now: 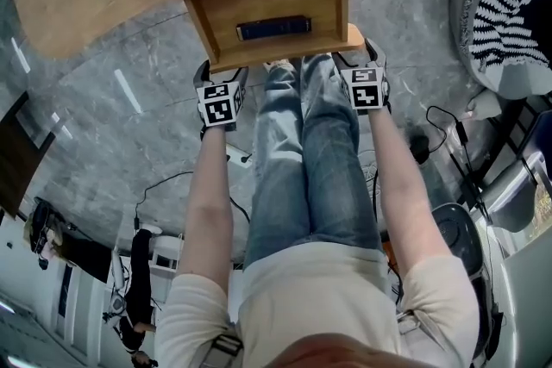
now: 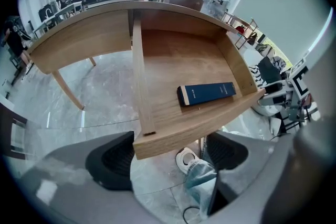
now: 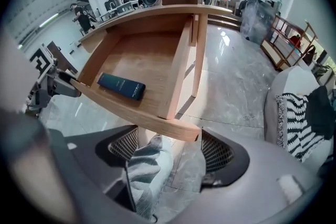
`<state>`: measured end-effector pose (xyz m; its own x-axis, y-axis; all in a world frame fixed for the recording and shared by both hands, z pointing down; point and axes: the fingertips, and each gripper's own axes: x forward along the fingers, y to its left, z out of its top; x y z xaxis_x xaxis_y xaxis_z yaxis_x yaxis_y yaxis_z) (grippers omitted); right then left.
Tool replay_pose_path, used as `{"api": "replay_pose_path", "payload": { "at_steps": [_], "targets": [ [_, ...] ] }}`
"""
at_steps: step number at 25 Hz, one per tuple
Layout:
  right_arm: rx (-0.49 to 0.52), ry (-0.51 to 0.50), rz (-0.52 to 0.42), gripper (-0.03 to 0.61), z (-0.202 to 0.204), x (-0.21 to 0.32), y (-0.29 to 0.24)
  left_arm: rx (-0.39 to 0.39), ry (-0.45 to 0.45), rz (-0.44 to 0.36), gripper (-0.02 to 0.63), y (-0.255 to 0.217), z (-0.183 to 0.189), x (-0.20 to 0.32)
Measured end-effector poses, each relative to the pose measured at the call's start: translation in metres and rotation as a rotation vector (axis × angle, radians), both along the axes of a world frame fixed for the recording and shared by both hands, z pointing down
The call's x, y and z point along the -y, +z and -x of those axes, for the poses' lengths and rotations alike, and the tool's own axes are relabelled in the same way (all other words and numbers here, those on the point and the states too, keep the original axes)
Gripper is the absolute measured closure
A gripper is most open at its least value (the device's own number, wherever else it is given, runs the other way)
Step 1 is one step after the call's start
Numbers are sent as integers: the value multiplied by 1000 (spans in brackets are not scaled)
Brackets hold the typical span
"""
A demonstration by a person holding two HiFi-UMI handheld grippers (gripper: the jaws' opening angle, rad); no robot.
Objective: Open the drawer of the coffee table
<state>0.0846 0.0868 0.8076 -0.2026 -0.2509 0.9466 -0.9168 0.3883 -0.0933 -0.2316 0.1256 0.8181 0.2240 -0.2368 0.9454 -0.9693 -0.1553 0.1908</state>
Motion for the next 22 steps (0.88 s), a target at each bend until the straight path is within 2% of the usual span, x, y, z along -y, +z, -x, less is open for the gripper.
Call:
{"api": "replay_pose_path", "payload": {
  "at_steps": [5,9,13,15,16,17,19,22],
  "targets": [
    [12,5,-29,199,3,-2,-26,-3,28,-8,181,-24,1,-2],
    [18,18,-61,202,8,2,-51,-32,-26,-49,181,-51,0,8],
    [29,55,-92,252,15,4,-87,-50,-62,-93,181,-84,-4,18],
    [34,70,-119,297,18,5,-109,-58,-78,-122,183,-105,-7,22],
    [37,73,-136,337,19,6,-120,-61,-90,-137,198,-115,-9,23],
    [41,75,-157,375,19,7,-132,-64,-104,-153,246,-126,-11,23],
    [58,87,-200,422,19,10,-157,-78,-129,-187,381,-147,-16,24],
    [94,105,-255,518,21,12,-194,-98,-158,-241,477,-178,-22,24]
  ]
}}
